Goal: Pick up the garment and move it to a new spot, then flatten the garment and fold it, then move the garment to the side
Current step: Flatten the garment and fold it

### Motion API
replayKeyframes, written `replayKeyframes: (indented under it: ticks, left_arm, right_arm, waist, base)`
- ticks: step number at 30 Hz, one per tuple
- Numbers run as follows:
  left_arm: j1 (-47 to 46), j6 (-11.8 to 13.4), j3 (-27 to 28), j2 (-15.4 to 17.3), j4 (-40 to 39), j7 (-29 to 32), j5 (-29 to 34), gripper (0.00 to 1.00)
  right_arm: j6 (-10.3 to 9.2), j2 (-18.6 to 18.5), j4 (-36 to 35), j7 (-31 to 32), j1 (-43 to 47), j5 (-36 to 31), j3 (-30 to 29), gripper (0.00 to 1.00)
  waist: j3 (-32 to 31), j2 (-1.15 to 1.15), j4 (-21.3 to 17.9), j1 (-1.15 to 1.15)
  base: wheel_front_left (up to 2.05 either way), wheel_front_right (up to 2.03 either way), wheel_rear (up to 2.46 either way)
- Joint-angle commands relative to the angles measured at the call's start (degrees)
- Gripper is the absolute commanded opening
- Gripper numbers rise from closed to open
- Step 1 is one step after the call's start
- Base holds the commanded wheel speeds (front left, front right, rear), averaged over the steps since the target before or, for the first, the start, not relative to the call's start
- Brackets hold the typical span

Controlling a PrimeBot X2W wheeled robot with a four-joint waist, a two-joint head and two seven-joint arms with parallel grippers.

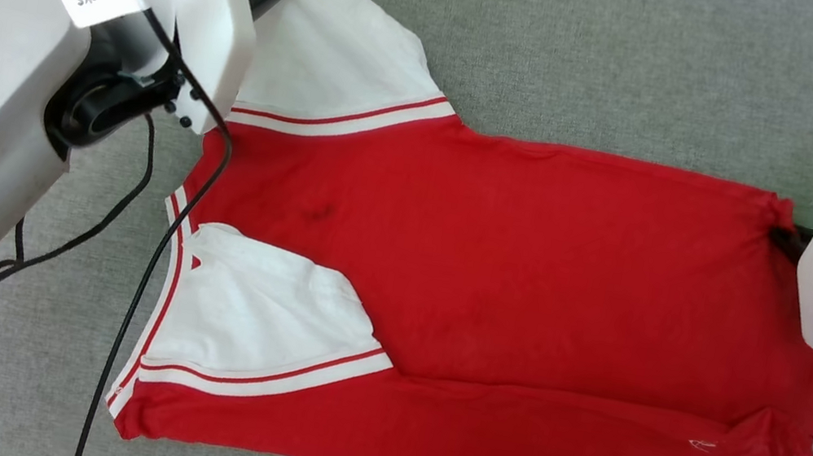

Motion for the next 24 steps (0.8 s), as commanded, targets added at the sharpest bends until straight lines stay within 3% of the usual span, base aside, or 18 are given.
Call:
replayKeyframes:
  ticks: [1, 13, 24]
  left_arm:
    - [1.2, 0.4, 0.5, 0.4, 0.1, -0.8, -0.3, 0.0]
    - [12.7, 3.7, 0.7, 3.9, -5.2, -5.7, -3.1, 0.0]
    - [26.8, 8.6, 0.4, 8.8, -11.9, -8.7, -6.9, 0.0]
  right_arm:
    - [-0.05, 0.5, 1.6, -2.0, 0.1, 0.6, 0.9, 0.0]
    - [-0.07, -0.5, 1.5, -18.1, 5.5, 2.9, 1.1, 0.0]
    - [-0.07, -2.6, -3.4, -24.5, 16.9, 2.7, -0.4, 0.0]
  waist:
    - [-1.4, 0.0, -0.2, 0.0]
    - [-9.3, 0.0, 0.2, 0.0]
    - [-15.7, 0.0, 0.2, 0.0]
  base:
    - [0.0, 0.0, 0.0]
    - [0.0, 0.0, 0.0]
    - [0.0, 0.0, 0.0]
